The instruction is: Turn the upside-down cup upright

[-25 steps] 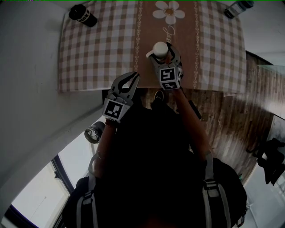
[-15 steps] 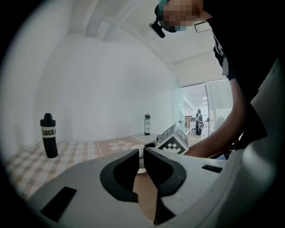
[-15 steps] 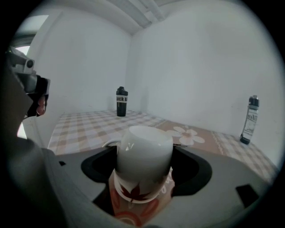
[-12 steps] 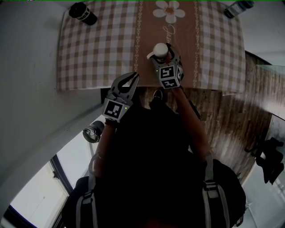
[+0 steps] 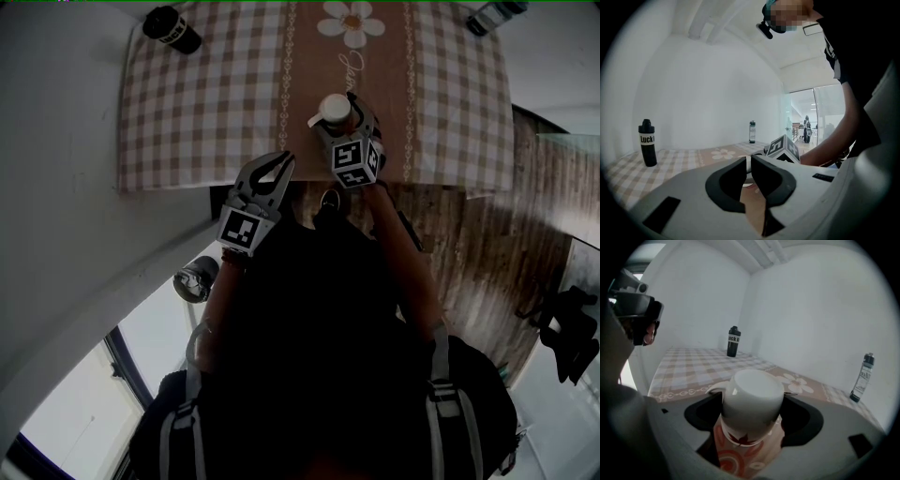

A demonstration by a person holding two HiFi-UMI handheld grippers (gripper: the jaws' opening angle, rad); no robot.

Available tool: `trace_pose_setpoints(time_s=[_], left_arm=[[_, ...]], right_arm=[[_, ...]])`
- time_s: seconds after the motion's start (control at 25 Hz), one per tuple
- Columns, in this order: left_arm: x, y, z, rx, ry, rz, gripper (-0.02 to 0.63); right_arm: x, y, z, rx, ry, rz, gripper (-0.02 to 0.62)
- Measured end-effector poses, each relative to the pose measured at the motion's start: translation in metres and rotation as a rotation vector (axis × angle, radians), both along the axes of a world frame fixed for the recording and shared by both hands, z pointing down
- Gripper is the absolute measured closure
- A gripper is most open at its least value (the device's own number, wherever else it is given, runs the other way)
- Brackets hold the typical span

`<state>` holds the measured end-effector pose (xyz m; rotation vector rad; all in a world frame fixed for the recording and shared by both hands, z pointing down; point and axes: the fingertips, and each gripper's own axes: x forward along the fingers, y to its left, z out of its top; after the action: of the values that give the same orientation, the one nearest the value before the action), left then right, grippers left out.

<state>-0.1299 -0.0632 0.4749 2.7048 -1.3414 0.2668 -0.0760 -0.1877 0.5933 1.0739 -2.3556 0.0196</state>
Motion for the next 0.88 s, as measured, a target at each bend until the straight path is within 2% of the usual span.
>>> trace_pose_setpoints(time_s=[0.2,0.32,0.44,0.52,0.56,0.64,0.88], left_arm=[[-0.001,-0.011,0.000,0.001,0.021,0.009,0.569],[-0.011,-0.027,-0.007,0.012,0.018,0.007,0.569],[-0.005,-0.023,-0.011,0.044,-0.002,0.031,0.571],[0.001,-0.017,-0.015,0.061,0.007,0.036,0.569],[0.004,-0.019,-0.019,0.071,0.017,0.036,0.570],[0.011,-0.028,-0.030,0.096,0.038,0.028,0.569],[0.020,-0.033,-0.072,0.183,0.098,-0.074,0.569]], right_arm=[[-0.001,0.006,0.003,-0.141,-0.040,-0.128,0.159],[-0.009,0.009,-0.010,-0.184,-0.116,-0.209,0.158],[0.005,0.031,-0.029,-0.191,-0.159,-0.266,0.160],[0.019,0.043,-0.051,-0.144,-0.185,-0.256,0.171],[0.025,0.044,-0.065,-0.111,-0.210,-0.248,0.199],[0.036,0.041,-0.097,-0.043,-0.278,-0.222,0.206],[0.077,0.050,-0.183,0.189,-0.474,-0.066,0.368]])
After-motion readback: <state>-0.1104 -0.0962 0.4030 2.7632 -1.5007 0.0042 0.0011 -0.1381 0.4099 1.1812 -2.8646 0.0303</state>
